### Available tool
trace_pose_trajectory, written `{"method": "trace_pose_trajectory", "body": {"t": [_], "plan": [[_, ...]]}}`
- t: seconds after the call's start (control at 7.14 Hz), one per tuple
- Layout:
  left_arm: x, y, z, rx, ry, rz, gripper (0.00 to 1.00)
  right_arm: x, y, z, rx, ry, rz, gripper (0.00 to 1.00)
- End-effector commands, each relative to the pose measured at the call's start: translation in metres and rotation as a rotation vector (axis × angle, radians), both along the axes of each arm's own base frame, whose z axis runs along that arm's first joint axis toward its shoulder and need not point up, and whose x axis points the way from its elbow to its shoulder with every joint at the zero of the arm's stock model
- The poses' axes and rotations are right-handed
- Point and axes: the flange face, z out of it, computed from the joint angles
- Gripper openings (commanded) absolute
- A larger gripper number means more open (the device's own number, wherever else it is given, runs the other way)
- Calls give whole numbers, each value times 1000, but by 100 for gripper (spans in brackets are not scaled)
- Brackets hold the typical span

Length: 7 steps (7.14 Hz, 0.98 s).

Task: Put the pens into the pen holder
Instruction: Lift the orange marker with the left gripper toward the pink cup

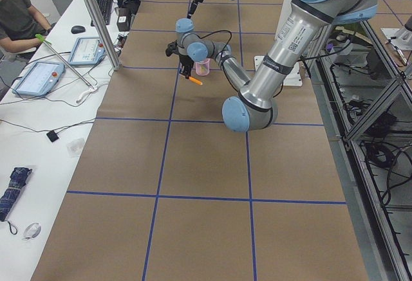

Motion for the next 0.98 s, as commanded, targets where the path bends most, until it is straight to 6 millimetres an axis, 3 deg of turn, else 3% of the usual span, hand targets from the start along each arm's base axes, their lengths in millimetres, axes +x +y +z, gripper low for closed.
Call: {"method": "trace_pose_trajectory", "body": {"t": [0.0,0.14,0.42,0.84], "plan": [[2,64,-72,166,69,-233,0,3,3,4,5,-5,1,100],[26,91,-96,264,125,-272,0,5,2,4,5,-5,4,100],[31,95,-108,306,212,-283,0,7,0,3,6,-6,10,100],[96,93,-105,356,249,-311,0,7,0,5,7,-1,10,100]]}}
